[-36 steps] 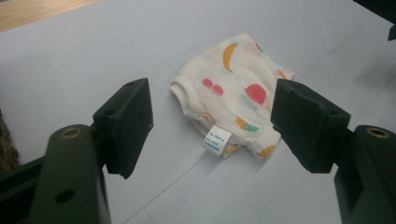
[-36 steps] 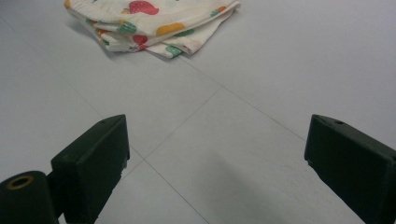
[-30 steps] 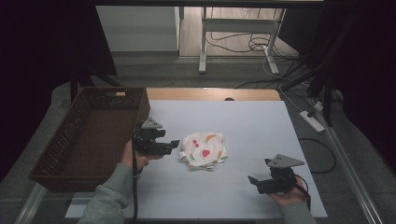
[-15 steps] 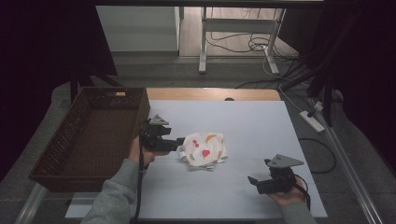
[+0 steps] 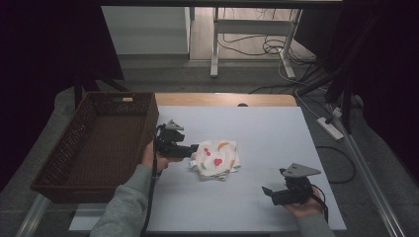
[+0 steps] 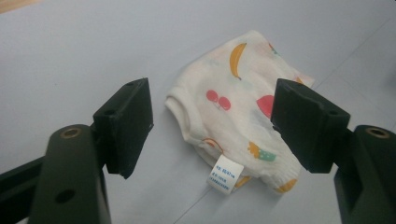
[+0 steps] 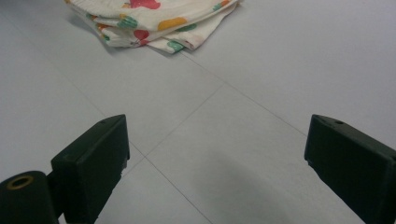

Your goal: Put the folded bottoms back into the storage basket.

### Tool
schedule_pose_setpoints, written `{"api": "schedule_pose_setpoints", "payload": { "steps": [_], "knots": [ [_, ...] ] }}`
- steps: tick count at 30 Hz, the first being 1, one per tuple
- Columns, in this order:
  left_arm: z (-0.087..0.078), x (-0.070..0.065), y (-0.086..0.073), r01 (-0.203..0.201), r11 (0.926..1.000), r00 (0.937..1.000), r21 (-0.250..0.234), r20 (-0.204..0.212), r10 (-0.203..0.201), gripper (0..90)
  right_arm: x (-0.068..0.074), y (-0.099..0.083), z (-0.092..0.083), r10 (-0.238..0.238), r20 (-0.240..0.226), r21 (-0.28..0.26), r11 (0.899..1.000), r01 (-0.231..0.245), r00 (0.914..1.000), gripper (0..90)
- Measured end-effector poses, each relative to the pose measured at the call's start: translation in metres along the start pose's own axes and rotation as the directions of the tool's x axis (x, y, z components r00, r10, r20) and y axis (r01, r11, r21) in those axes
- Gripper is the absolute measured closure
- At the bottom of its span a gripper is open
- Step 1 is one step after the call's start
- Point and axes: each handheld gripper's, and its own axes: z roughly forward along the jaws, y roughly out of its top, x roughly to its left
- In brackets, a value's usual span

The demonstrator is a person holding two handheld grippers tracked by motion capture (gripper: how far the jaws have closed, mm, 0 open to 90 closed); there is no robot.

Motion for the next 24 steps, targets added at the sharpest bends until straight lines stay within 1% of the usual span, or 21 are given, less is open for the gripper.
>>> {"api": "schedule_pose_setpoints", "payload": {
  "steps": [5, 7, 8, 17, 24],
  "knots": [
    [0.006, 0.005, 0.0, 0.017, 0.9998, 0.9999, 0.013, -0.001, -0.017, 28.5, 0.0, 0.0, 0.0, 0.001, 0.001, 0.0, 1.0, -0.001, 1.0, 7.0],
    [0.008, 0.006, 0.0, 0.016, 0.9997, 0.9999, 0.018, 0.004, -0.016, 28.5, 0.0, 0.0, 0.0, 0.003, 0.003, -0.001, 1.0, -0.003, 1.0, 7.0],
    [0.009, 0.006, 0.0, 0.013, 0.9997, 0.9999, 0.021, -0.001, -0.013, 28.5, -0.001, 0.0, 0.0, 0.004, 0.003, -0.001, 1.0, -0.004, 1.0, 7.0],
    [0.02, 0.009, 0.001, 0.027, 0.9989, 0.9996, 0.037, 0.003, -0.028, 28.5, -0.001, -0.001, 0.001, 0.006, -0.002, 0.003, 1.0, -0.006, 1.0, 7.0],
    [0.028, 0.01, 0.002, 0.021, 0.9982, 0.9998, 0.057, 0.003, -0.021, 28.7, -0.001, -0.001, 0.001, 0.006, 0.0, 0.01, 1.0, -0.006, 1.0, 7.2]
  ]
}}
